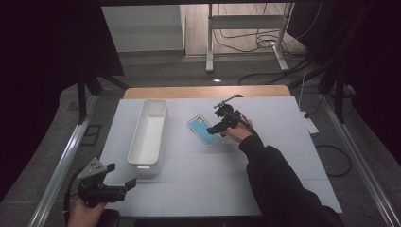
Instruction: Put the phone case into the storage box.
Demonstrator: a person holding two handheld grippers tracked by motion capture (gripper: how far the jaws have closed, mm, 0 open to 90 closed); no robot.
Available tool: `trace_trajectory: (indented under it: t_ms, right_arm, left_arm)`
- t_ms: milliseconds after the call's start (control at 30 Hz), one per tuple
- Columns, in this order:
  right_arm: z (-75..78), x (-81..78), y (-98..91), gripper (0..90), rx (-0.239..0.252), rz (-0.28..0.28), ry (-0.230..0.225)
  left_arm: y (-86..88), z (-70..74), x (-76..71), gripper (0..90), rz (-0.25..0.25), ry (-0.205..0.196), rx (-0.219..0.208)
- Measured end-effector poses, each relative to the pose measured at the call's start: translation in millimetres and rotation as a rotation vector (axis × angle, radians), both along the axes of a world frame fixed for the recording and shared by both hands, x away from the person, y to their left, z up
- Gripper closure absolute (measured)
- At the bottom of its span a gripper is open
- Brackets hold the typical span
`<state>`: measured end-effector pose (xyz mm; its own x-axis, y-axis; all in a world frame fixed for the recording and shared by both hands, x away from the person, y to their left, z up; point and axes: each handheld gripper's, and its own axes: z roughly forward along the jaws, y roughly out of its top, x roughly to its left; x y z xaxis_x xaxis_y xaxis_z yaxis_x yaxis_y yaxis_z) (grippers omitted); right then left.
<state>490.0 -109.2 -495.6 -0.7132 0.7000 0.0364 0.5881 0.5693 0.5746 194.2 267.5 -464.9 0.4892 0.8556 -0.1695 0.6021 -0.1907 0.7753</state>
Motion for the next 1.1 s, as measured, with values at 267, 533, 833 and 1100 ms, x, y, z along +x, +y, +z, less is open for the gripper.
trace_trajectory:
  t_ms: [267,533,833,1100]
  right_arm:
    - [-16.1,3.3,5.4,0.0,-0.035,0.016,0.023]
    - [-27.9,2.7,9.6,0.0,-0.093,0.030,0.018]
    - [-22.4,0.8,8.3,15.3,-0.099,0.020,0.021]
    - [-12.6,1.7,-1.4,65.4,-0.064,0.016,0.072]
  left_arm:
    - [0.3,-0.1,0.0,1.9,0.000,0.000,-0.003]
    - [0.6,-0.3,0.1,1.9,0.001,0.001,-0.004]
    - [0.1,-0.1,0.1,1.9,0.000,0.002,-0.001]
    - [-0.3,-0.1,0.2,2.0,0.001,0.003,0.003]
